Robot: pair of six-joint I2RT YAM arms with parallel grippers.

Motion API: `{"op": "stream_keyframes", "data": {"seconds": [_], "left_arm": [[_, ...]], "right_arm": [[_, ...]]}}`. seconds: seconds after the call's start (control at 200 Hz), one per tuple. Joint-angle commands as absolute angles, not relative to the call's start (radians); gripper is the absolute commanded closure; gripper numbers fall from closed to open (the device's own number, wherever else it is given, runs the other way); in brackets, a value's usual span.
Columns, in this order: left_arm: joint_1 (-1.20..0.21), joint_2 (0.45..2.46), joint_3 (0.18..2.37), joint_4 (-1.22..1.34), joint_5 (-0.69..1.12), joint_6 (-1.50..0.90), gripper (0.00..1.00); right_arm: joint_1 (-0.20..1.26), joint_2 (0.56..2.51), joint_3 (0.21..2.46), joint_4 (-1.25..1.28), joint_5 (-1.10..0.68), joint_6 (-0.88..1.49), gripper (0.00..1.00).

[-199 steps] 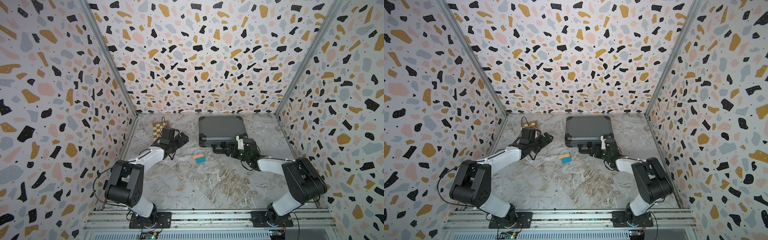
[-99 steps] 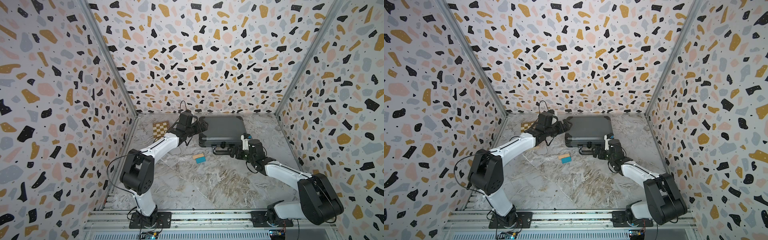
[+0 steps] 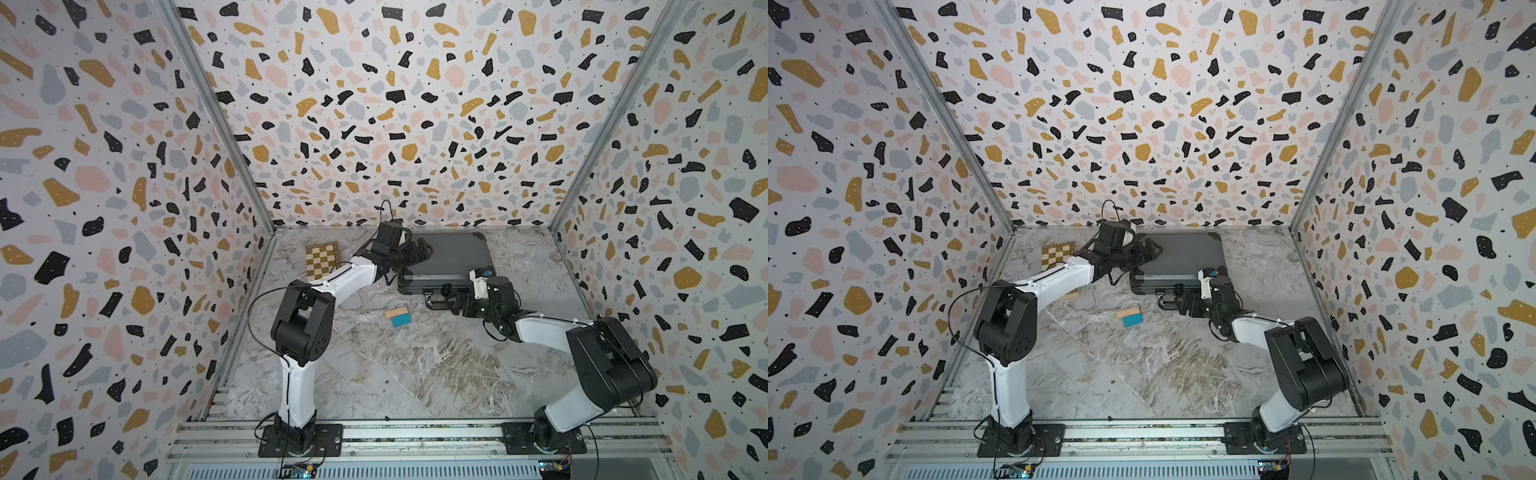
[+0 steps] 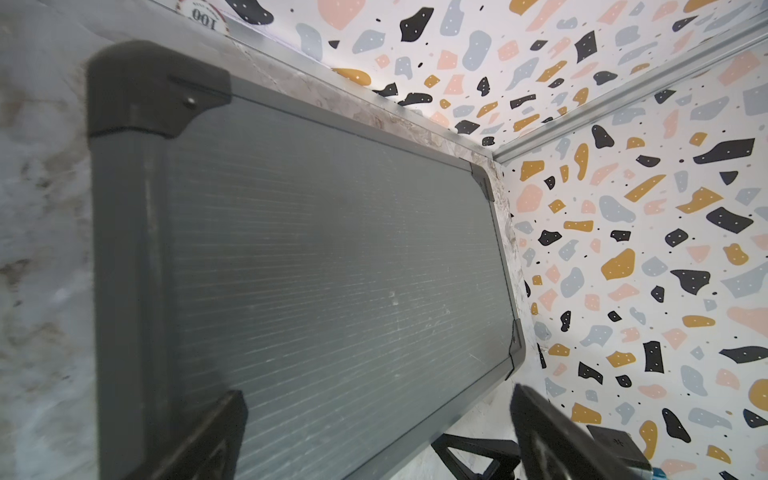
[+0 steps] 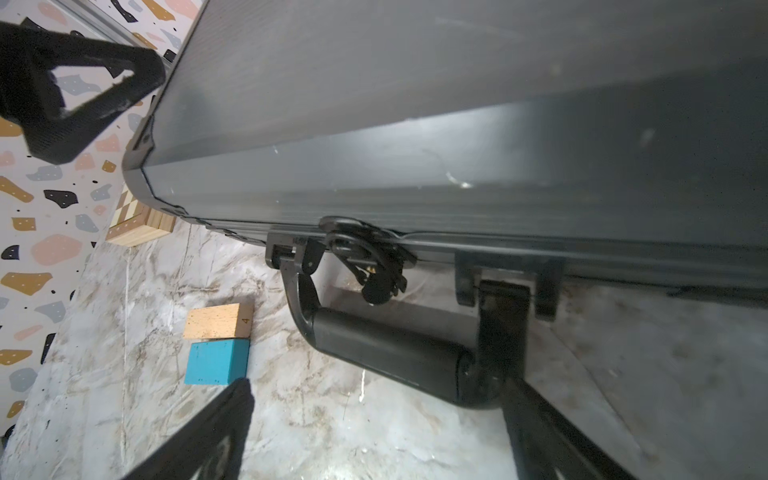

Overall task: Open the poker set cases
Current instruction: Open the fastener on the poker set case.

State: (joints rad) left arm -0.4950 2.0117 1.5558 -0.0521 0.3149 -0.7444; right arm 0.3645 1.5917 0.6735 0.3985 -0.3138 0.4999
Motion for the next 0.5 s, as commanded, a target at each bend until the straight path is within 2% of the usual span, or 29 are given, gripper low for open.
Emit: {"op": "stream_keyframes", "data": {"seconds": [0.0, 0.496], "left_arm": [[-0.500, 2.046, 1.577, -0.064, 0.321, -0.736, 0.01], [-0.473, 2.118, 1.352, 0.062, 0.333, -0.820, 0.01]], "right_arm": [[0.359, 1.605, 0.729, 0.426, -0.339, 0.475, 0.04], [0.359, 1.751, 0.872, 0.421, -0.365, 0.420, 0.04]]}}
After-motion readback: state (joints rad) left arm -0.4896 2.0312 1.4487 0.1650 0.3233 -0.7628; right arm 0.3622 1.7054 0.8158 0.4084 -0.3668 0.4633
